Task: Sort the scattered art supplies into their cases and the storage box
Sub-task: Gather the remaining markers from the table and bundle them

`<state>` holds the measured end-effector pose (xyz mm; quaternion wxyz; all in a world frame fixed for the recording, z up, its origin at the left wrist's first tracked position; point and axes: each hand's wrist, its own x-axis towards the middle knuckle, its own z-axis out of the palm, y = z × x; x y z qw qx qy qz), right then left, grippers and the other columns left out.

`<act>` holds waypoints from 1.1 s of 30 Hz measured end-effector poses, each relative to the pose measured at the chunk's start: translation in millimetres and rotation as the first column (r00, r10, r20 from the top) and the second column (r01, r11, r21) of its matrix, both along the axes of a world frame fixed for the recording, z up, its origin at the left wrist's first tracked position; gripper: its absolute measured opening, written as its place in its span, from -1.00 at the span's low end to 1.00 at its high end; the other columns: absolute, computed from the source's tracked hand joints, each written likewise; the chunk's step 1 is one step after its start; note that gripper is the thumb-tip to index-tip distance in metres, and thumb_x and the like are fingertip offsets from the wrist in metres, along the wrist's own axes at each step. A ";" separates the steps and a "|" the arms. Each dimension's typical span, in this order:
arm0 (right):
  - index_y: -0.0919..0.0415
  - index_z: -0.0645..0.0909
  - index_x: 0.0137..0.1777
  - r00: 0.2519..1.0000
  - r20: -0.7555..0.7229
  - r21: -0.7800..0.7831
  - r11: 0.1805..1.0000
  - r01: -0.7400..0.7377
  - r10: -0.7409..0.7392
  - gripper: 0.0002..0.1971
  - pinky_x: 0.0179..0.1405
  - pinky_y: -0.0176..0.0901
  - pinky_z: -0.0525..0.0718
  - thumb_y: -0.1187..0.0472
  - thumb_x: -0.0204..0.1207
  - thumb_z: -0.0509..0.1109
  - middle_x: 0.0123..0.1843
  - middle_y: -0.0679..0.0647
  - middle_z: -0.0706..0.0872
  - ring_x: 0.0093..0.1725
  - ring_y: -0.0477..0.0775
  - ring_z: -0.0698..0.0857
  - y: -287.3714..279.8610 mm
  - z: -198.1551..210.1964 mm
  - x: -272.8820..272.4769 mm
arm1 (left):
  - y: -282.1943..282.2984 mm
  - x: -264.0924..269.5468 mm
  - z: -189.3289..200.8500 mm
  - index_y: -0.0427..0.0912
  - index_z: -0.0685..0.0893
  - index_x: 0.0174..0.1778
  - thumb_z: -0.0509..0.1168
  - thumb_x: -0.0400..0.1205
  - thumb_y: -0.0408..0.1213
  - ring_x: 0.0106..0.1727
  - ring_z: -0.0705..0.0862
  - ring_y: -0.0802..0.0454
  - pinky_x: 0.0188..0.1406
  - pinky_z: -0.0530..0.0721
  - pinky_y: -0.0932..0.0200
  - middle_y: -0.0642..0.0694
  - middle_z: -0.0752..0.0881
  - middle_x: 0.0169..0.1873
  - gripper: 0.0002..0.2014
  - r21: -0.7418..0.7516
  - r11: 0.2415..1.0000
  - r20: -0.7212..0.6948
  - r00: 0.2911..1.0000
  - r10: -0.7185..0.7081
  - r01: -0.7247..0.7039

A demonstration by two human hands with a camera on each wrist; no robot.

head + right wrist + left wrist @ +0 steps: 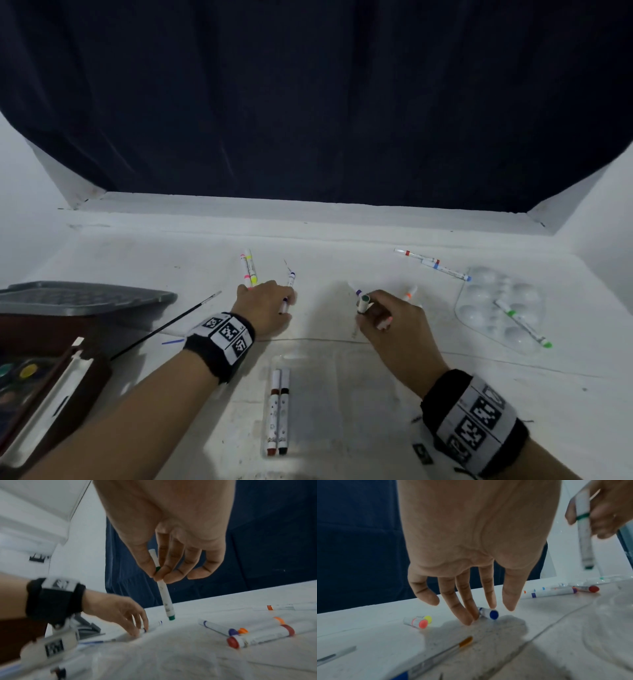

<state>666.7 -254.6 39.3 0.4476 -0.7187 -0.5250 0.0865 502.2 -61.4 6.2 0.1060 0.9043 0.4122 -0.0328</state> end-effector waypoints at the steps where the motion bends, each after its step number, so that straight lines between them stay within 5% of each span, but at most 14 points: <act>1: 0.10 0.64 -0.20 0.999 -0.045 0.017 1.000 0.015 -0.014 -0.88 -0.28 -0.43 0.50 0.27 0.47 0.53 -0.42 -0.12 0.68 -0.35 -0.16 0.65 -3.9 3.1 -1.9 | 0.8 1.4 -1.7 0.16 0.61 0.14 0.29 0.61 -0.06 0.18 0.64 -0.04 0.19 0.32 -0.09 0.11 0.49 -0.03 -0.80 0.003 1.000 0.000 1.000 -0.006 0.006; 6: 0.14 0.59 -0.18 0.949 -0.315 -0.017 0.999 -0.041 0.034 -0.82 -0.21 -0.13 0.66 0.11 0.61 0.44 -0.27 -0.06 0.74 -0.23 -0.09 0.74 -19.6 3.7 -8.3 | -0.6 1.8 -2.9 0.12 0.70 0.02 0.25 0.58 -0.23 0.14 0.67 0.00 0.10 0.25 -0.02 0.16 0.53 -0.12 -0.80 0.068 0.998 0.095 0.995 0.012 -0.018; 10: 0.19 0.66 -0.08 0.907 -0.416 -0.029 0.995 -0.091 0.071 -0.91 -0.31 -0.04 0.70 0.20 0.63 0.40 -0.24 0.03 0.78 -0.27 -0.04 0.76 -24.4 -5.8 -12.2 | -6.4 -16.5 17.2 0.18 0.72 0.05 0.32 0.56 -0.28 0.12 0.70 0.01 0.19 0.46 0.02 0.20 0.59 -0.10 -0.75 0.059 0.997 0.254 0.966 0.043 -0.059; 12: 0.14 0.66 -0.03 0.899 -0.431 -0.039 0.994 -0.107 0.080 -0.98 -0.32 -0.04 0.69 0.26 0.62 0.41 -0.25 0.04 0.78 -0.28 -0.01 0.77 -24.6 -13.8 -15.5 | -15.1 -33.7 30.4 0.19 0.72 0.00 0.40 0.54 -0.28 -0.05 0.76 0.09 0.11 0.63 0.08 0.20 0.70 -0.18 -0.76 0.031 0.996 0.457 0.888 0.058 -0.082; 15: 0.01 0.59 0.09 0.886 -0.455 -0.074 0.988 -0.137 0.089 -0.79 -0.30 -0.09 0.69 0.34 0.58 0.43 -0.25 0.04 0.80 -0.27 0.00 0.79 -24.4 -24.5 -24.2 | -47.9 -60.7 55.8 0.14 0.73 0.01 0.49 0.58 -0.29 -0.17 0.79 0.20 -0.02 0.62 0.38 0.08 0.77 -0.27 -0.79 -0.091 0.993 0.716 0.688 0.114 -0.070; 19: -0.03 0.46 0.18 0.855 -0.494 -0.133 0.958 -0.256 0.160 -0.68 -0.28 -0.08 0.69 0.34 0.58 0.43 -0.25 0.13 0.80 -0.28 0.04 0.80 -26.0 -29.4 -38.1 | -91.5 -88.1 71.3 -0.05 0.80 0.01 0.54 0.55 -0.33 -0.25 0.77 0.08 0.02 0.72 0.24 -0.08 0.80 -0.28 -0.84 -0.309 0.950 0.841 0.482 0.246 0.053; 23: -0.07 0.48 0.12 0.869 -0.438 -0.231 0.905 -0.357 0.231 -0.74 -0.22 0.03 0.73 0.28 0.59 0.42 -0.23 0.11 0.80 -0.26 0.00 0.81 -24.0 -34.2 -49.2 | -108.9 -91.3 45.7 -0.06 0.87 -0.09 0.54 0.53 -0.38 -0.26 0.74 0.10 -0.11 0.64 0.40 -0.14 0.83 -0.26 -0.87 -0.452 0.888 0.770 0.541 0.338 0.088; 27: -0.03 0.50 0.11 0.874 -0.420 -0.270 0.886 -0.377 0.244 -0.76 -0.23 0.04 0.76 0.28 0.58 0.43 -0.23 0.15 0.80 -0.28 0.04 0.81 -16.9 -39.0 -55.5 | -107.2 -84.6 15.2 0.13 0.87 -0.13 0.57 0.53 -0.29 -0.19 0.77 -0.12 -0.05 0.69 0.26 -0.11 0.81 -0.25 -0.83 -0.459 0.888 0.677 0.660 0.325 0.035; 31: 0.09 0.51 0.15 0.870 -0.410 -0.298 0.861 -0.412 0.274 -0.77 -0.29 -0.16 0.77 0.30 0.58 0.44 -0.21 0.16 0.78 -0.29 0.04 0.81 -12.1 -39.7 -59.0 | -102.9 -75.0 0.4 0.28 0.81 -0.20 0.57 0.53 -0.25 -0.30 0.73 0.15 -0.01 0.79 0.03 0.25 0.73 -0.43 -0.76 -0.407 0.913 0.599 0.762 0.246 0.025; 33: 0.12 0.53 0.17 0.878 -0.391 -0.334 0.846 -0.416 0.277 -0.76 -0.30 -0.20 0.77 0.29 0.58 0.46 -0.20 0.10 0.77 -0.31 0.00 0.81 -9.6 -40.1 -59.8 | -102.2 -71.1 -2.8 0.13 0.85 -0.05 0.57 0.53 -0.18 -0.25 0.73 0.27 -0.03 0.74 0.18 0.26 0.76 -0.34 -0.87 -0.322 0.946 0.540 0.827 0.153 0.035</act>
